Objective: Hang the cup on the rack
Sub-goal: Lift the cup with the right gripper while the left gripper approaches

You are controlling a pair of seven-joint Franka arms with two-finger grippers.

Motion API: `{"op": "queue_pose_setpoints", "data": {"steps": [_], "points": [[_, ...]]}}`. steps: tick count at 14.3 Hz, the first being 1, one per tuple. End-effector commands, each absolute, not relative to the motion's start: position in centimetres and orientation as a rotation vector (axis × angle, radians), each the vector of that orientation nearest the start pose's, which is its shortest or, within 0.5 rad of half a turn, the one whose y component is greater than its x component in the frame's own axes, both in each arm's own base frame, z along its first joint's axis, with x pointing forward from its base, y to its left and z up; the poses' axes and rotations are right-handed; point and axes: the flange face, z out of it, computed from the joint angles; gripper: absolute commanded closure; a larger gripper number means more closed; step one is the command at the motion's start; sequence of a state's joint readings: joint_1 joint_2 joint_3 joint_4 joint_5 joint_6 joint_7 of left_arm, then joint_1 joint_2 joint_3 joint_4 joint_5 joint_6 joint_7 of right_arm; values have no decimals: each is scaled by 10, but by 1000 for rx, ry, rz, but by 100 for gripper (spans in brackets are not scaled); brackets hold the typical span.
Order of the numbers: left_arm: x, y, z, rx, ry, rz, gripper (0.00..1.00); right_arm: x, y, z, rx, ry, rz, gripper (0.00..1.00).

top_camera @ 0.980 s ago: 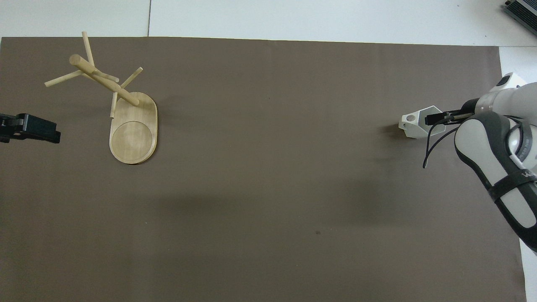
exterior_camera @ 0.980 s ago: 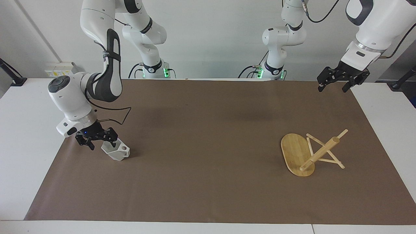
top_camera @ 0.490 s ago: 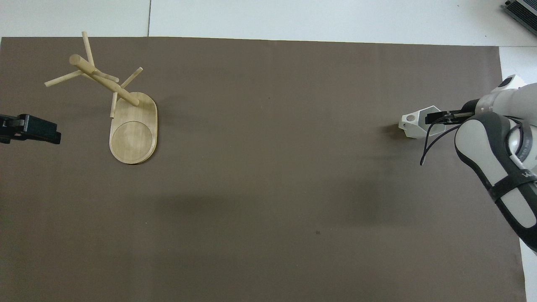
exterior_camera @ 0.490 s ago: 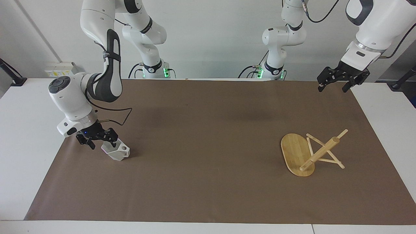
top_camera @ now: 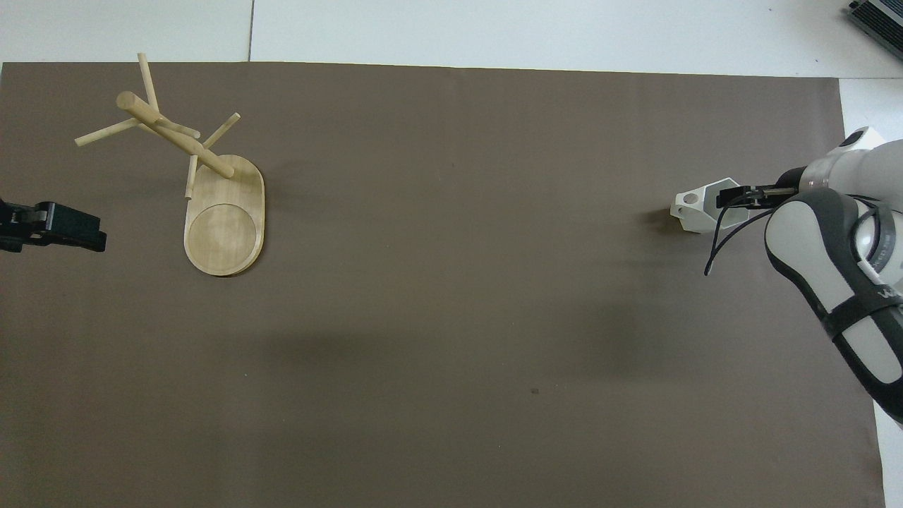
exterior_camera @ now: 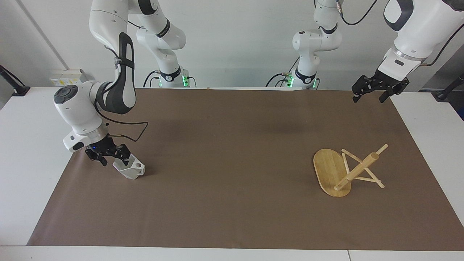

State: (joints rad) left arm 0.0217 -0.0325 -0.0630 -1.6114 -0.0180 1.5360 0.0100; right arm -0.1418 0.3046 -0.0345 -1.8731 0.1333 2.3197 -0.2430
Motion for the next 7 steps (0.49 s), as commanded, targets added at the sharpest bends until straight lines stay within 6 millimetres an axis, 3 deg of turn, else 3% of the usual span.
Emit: {"op": "queue_pose_setpoints", "data": {"steps": [1,2,4,7], "points": [[528,-22,620,-3136,55,80,0,624,-109,369,-3059,59,-242,36],[528,-22,620,-3136,55,82,0,624,-109,369,-3058,56,-237,49],[528,-22,621,-3136,55,77,0,625,-109,369,-3058,56,-237,66],[528,-22,620,-3136,57,80,0,625,-108,370,-3057,55,-226,76]]}}
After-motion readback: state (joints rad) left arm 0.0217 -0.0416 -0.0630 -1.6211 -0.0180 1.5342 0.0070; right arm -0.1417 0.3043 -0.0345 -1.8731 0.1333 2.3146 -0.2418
